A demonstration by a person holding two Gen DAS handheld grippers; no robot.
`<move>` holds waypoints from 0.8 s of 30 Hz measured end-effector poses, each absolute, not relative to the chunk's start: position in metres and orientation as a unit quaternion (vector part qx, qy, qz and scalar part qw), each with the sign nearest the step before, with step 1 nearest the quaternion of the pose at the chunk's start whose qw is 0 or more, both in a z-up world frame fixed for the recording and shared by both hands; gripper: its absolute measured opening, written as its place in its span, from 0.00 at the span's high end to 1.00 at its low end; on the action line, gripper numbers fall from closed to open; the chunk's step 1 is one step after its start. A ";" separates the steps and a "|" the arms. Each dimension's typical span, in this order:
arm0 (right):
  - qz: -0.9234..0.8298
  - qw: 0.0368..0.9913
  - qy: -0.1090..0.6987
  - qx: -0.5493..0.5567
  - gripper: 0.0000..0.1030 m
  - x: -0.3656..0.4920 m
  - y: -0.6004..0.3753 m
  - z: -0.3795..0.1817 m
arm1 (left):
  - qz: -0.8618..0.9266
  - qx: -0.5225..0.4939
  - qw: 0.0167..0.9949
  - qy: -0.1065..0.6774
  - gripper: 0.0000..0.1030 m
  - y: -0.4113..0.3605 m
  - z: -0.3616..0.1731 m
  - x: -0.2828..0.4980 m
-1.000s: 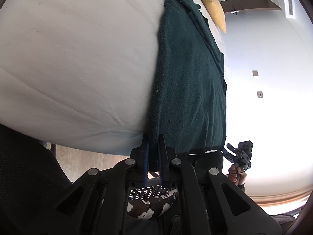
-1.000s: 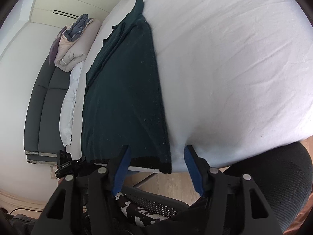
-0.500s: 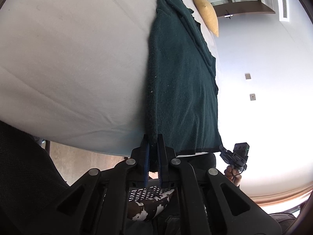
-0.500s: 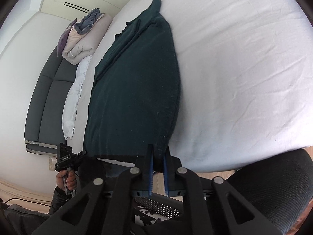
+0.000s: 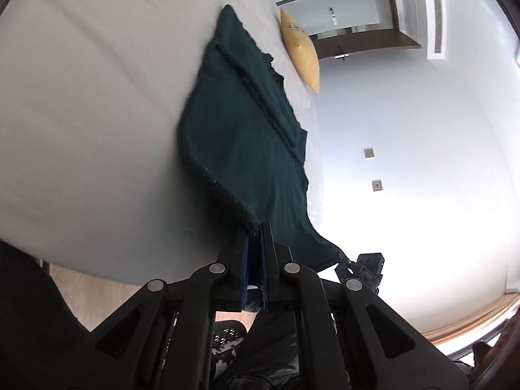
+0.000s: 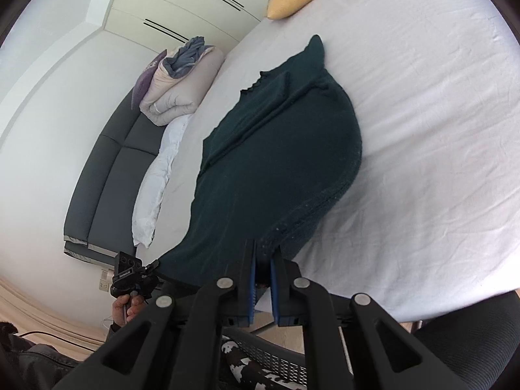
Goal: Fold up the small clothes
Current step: 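Carry the hem with both grippers over the body toward the collar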
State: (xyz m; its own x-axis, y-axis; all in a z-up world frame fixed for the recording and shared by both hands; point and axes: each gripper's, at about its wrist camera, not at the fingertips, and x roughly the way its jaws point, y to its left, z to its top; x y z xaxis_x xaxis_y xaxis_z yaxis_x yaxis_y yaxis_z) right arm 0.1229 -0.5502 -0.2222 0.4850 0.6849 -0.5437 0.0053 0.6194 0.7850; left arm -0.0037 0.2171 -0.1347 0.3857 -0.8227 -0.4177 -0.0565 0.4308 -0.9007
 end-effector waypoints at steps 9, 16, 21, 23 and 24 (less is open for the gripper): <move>0.222 0.794 0.411 0.389 0.91 0.179 -0.549 -0.198 | -0.288 -0.463 0.722 0.427 0.95 0.220 -0.092 0.055; 0.216 0.805 0.394 0.387 0.91 0.236 -0.548 -0.182 | -0.276 -0.488 0.727 0.396 0.95 0.233 -0.078 0.113; 0.201 0.810 0.388 0.391 0.91 0.280 -0.549 -0.180 | -0.271 -0.490 0.733 0.386 0.95 0.236 -0.069 0.159; 0.193 0.809 0.389 0.396 0.91 0.299 -0.550 -0.183 | -0.269 -0.492 0.734 0.384 0.95 0.236 -0.066 0.178; 0.187 0.810 0.390 0.396 0.91 0.308 -0.551 -0.185 | -0.267 -0.492 0.734 0.383 0.95 0.235 -0.065 0.190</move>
State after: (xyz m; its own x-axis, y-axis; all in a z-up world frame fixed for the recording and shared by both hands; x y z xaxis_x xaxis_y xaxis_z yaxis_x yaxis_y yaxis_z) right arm 0.3085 -0.5506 -0.1849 0.6266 0.6115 -0.4832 0.0058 0.6163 0.7875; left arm 0.1897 0.2353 -0.0651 0.5637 -0.7695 -0.3000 0.0147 0.3725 -0.9279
